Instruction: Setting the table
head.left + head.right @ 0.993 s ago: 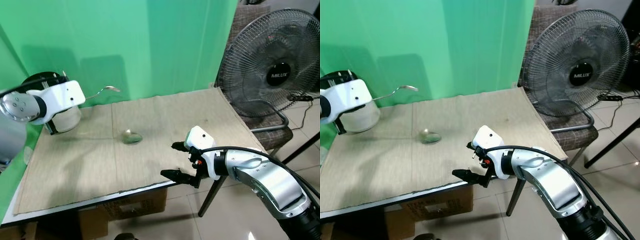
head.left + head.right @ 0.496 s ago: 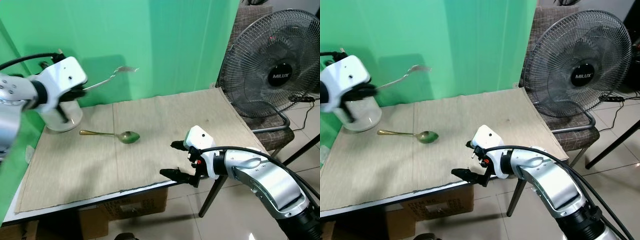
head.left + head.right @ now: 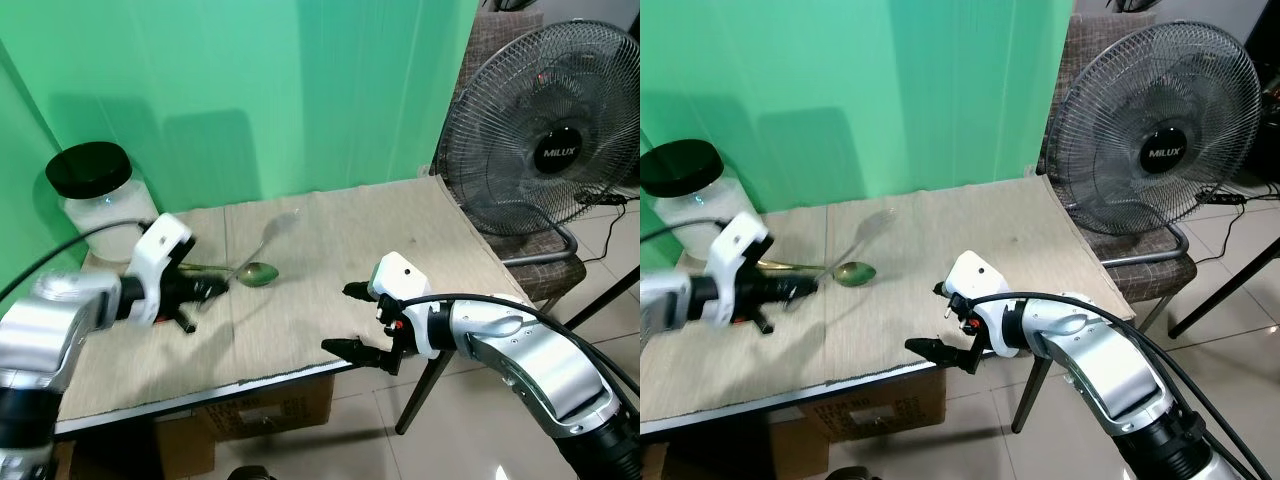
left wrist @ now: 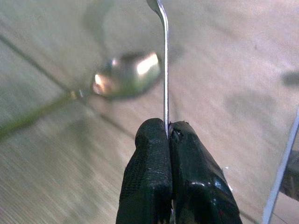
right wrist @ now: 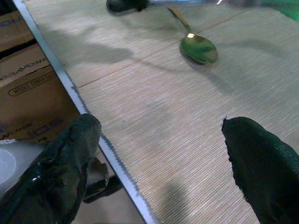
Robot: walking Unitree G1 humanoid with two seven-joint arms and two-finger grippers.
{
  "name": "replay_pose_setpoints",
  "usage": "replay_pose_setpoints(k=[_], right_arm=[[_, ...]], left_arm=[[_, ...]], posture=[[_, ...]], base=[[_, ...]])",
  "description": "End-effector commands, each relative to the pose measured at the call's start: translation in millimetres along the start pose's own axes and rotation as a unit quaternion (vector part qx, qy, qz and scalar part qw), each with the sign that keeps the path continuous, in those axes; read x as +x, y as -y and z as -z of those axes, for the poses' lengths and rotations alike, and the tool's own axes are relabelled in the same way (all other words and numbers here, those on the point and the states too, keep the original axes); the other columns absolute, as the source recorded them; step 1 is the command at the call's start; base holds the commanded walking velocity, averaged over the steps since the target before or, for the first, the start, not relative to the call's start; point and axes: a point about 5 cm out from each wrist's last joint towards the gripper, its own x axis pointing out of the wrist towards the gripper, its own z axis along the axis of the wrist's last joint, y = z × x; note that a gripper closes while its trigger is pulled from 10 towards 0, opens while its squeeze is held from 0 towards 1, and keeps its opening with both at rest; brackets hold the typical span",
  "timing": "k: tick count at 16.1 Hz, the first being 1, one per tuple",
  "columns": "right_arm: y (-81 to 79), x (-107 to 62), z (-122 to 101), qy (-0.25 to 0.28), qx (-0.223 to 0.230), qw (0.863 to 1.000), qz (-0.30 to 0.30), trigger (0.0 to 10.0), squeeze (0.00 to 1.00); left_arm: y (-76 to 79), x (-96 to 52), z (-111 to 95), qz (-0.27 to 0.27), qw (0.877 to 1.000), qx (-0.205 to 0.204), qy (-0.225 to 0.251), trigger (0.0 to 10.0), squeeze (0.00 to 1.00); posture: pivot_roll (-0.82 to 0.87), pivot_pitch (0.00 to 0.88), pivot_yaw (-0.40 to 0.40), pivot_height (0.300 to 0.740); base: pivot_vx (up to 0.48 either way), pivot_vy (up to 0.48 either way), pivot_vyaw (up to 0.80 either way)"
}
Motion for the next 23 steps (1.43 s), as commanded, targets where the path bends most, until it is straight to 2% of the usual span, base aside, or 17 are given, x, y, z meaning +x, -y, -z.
replay_pose_setpoints(k=[1, 3, 5, 6, 7, 8, 9, 12, 13, 15, 16, 17, 19, 21, 22, 23], right_arm=[[-0.2, -1.6, 0, -0.001, -0.006, 1.000, -0.005, 10.0, 0.00], [-1.4, -1.8, 0, -0.001, -0.006, 1.000, -0.013, 10.0, 0.00], [-10.0, -3.1, 0, -0.004, -0.017, 0.998, -0.054, 10.0, 0.00], [-12.4, -3.5, 1, -0.006, -0.022, 0.998, -0.065, 10.0, 0.00], [-13.1, -3.6, 1, -0.008, -0.025, 0.997, -0.071, 10.0, 0.00], [-12.7, -3.3, 2, -0.007, -0.025, 0.997, -0.070, 10.0, 0.00], [-10.4, -2.2, 3, -0.010, -0.025, 0.998, -0.064, 10.0, 0.00], [-7.0, -1.8, 4, -0.014, -0.025, 0.998, -0.057, 10.0, 0.00], [-6.9, -2.1, 5, -0.014, -0.025, 0.998, -0.058, 10.0, 0.00], [-7.0, -2.5, 5, -0.014, -0.025, 0.998, -0.058, 10.0, 0.00], [-7.1, -2.7, 6, -0.015, -0.025, 0.998, -0.059, 10.0, 0.00], [-6.8, -2.7, 6, -0.016, -0.026, 0.998, -0.059, 10.0, 0.00], [-6.3, -2.3, 6, -0.016, -0.028, 0.998, -0.058, 10.0, 0.00], [-5.2, -2.3, 5, -0.015, -0.030, 0.998, -0.055, 10.0, 0.00], [-4.7, -2.1, 5, -0.015, -0.031, 0.998, -0.055, 10.0, 0.00], [-4.4, -1.9, 5, -0.015, -0.032, 0.998, -0.055, 10.0, 0.00]], left_arm=[[-3.6, -5.1, 10, -0.006, 1.000, -0.003, -0.021, 0.0, 0.00], [-5.5, -9.0, 20, -0.010, 0.999, -0.012, -0.041, 0.0, 0.00], [-7.9, -16.6, 29, -0.013, 0.998, -0.011, -0.063, 0.0, 0.00], [-8.7, -18.0, 31, -0.013, 0.998, -0.010, -0.066, 1.2, 0.00], [-10.8, -18.5, 32, -0.019, 0.997, -0.007, -0.069, 10.0, 0.00], [-15.8, -18.0, 34, -0.034, 0.996, 0.000, -0.077, 10.0, 0.27], [-20.2, -18.4, 35, -0.046, 0.995, 0.007, -0.085, 10.0, 1.00], [-32.9, -24.5, 34, -0.081, 0.992, 0.027, -0.098, 10.0, 1.00], [-41.3, -32.0, 31, -0.105, 0.988, 0.044, -0.108, 10.0, 1.00], [-45.9, -36.0, 26, -0.126, 0.984, 0.060, -0.110, 10.0, 1.00], [-50.2, -34.7, 18, -0.150, 0.980, 0.082, -0.100, 10.0, 1.00], [-47.2, -23.7, 7, -0.157, 0.980, 0.092, -0.075, 10.0, 1.00], [-37.2, -9.6, 1, -0.146, 0.983, 0.098, -0.060, 10.0, 1.00], [-33.6, 2.2, 0, -0.163, 0.980, 0.105, -0.053, 10.0, 1.00], [-33.1, 6.9, 0, -0.172, 0.978, 0.109, -0.049, 10.0, 0.00], [-31.8, 10.2, 2, -0.172, 0.977, 0.113, -0.050, 10.0, 0.00]], posture=[[0.08, 0.000, 0.001, 0.740], [0.08, 0.000, 0.000, 0.740], [0.09, 0.000, -0.009, 0.740], [0.09, 0.000, -0.011, 0.740], [0.10, 0.000, -0.014, 0.740], [0.10, 0.000, -0.015, 0.740], [0.10, 0.000, -0.015, 0.740], [0.10, 0.000, -0.017, 0.740], [0.10, 0.000, -0.017, 0.740], [0.10, 0.000, -0.019, 0.740], [0.10, 0.000, -0.020, 0.740], [0.10, 0.000, -0.021, 0.740], [0.10, 0.000, -0.019, 0.740], [0.10, 0.000, -0.017, 0.740], [0.10, 0.000, -0.017, 0.740], [0.10, 0.000, -0.025, 0.740]], base=[[0.000, 0.000, 0.00], [0.000, 0.000, 0.00], [0.000, 0.000, 0.00], [0.000, 0.000, 0.00], [0.000, 0.000, 0.00], [0.000, 0.000, 0.00], [0.000, 0.000, 0.00], [0.000, 0.000, 0.00], [0.000, 0.000, 0.00], [0.000, 0.000, 0.00], [0.000, 0.000, 0.00], [0.000, 0.000, 0.00], [0.000, 0.000, 0.00], [0.000, 0.000, 0.00], [0.000, 0.000, 0.00], [0.000, 0.000, 0.00]])
